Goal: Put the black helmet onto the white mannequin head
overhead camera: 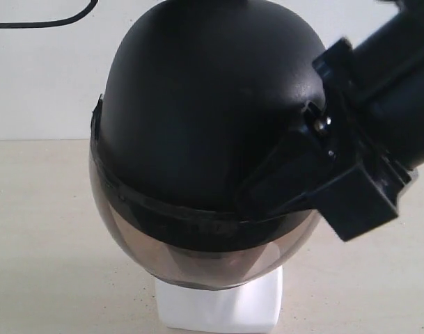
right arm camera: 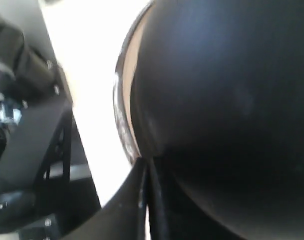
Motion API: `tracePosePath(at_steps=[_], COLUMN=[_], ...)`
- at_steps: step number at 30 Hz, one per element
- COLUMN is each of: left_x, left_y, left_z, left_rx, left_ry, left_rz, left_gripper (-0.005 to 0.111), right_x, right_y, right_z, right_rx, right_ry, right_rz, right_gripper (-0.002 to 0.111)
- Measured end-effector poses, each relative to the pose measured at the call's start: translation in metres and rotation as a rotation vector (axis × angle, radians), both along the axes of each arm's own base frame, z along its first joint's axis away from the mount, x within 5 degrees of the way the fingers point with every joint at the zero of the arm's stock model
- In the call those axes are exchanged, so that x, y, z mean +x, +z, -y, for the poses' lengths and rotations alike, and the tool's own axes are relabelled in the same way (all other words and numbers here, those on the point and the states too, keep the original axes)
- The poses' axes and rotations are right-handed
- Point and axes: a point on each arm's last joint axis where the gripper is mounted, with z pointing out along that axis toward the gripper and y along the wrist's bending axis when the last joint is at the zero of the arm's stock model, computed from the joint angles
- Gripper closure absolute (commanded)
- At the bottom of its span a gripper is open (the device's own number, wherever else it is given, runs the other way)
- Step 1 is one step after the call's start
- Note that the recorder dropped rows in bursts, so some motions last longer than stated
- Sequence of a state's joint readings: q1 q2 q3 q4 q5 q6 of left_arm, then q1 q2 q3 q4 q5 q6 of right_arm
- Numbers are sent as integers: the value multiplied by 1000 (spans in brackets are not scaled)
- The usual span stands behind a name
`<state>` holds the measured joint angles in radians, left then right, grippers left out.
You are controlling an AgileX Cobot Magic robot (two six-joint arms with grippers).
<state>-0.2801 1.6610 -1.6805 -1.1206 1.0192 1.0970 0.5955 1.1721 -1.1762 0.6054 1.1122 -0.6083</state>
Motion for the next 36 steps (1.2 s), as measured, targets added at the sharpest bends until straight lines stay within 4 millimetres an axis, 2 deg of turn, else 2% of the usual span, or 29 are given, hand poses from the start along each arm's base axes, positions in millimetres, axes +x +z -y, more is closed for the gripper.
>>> tracePosePath(at_steps=[7, 10, 13, 15, 18, 21, 24, 27, 28, 29, 30, 31, 34, 35, 36], left_x=[0, 1, -2, -10, -36, -68, -96, -128, -150, -161, -179, -188, -223, -226, -234], left_y=[0, 0, 3, 10, 39, 68, 83, 85, 77, 71, 57, 46, -11, -29, -53], left_z=[0, 0, -1, -5, -16, -35, -53, -70, -80, -85, -93, -98, -118, -121, -124], left_rx=[-4, -9, -6, 15, 35, 69, 98, 97, 82, 66, 26, 3, -91, -89, -82], left_ry=[7, 14, 19, 24, 69, 193, 316, 412, 460, 486, 538, 568, 698, 718, 735], left_rz=[-7, -17, -4, 28, 120, 188, 243, 275, 289, 296, 315, 320, 346, 338, 325], left_gripper=[102, 102, 102, 102, 102, 102, 102, 102, 102, 102, 102, 102, 102, 102, 102], right_x=[-1, -3, -5, -5, -13, -28, -38, -52, -62, -67, -72, -75, -87, -89, -91], right_y=[-3, 9, 25, 37, 55, 70, 69, 58, 48, 40, 20, 10, -35, -44, -62], right_z=[1, 7, 21, 30, 52, 79, 99, 113, 120, 122, 124, 125, 126, 126, 125], right_rx=[-12, -28, -78, -63, -41, -21, 7, 87, 146, 177, 216, 242, 375, 396, 412], right_ry=[7, -8, -97, -181, -331, -516, -655, -744, -752, -749, -731, -722, -688, -679, -665], right_rz=[5, 64, 154, 264, 396, 481, 529, 565, 610, 630, 657, 671, 715, 723, 727], right_gripper=[108, 108, 108, 108, 108, 108, 108, 108, 108, 108, 108, 108, 108, 108, 108])
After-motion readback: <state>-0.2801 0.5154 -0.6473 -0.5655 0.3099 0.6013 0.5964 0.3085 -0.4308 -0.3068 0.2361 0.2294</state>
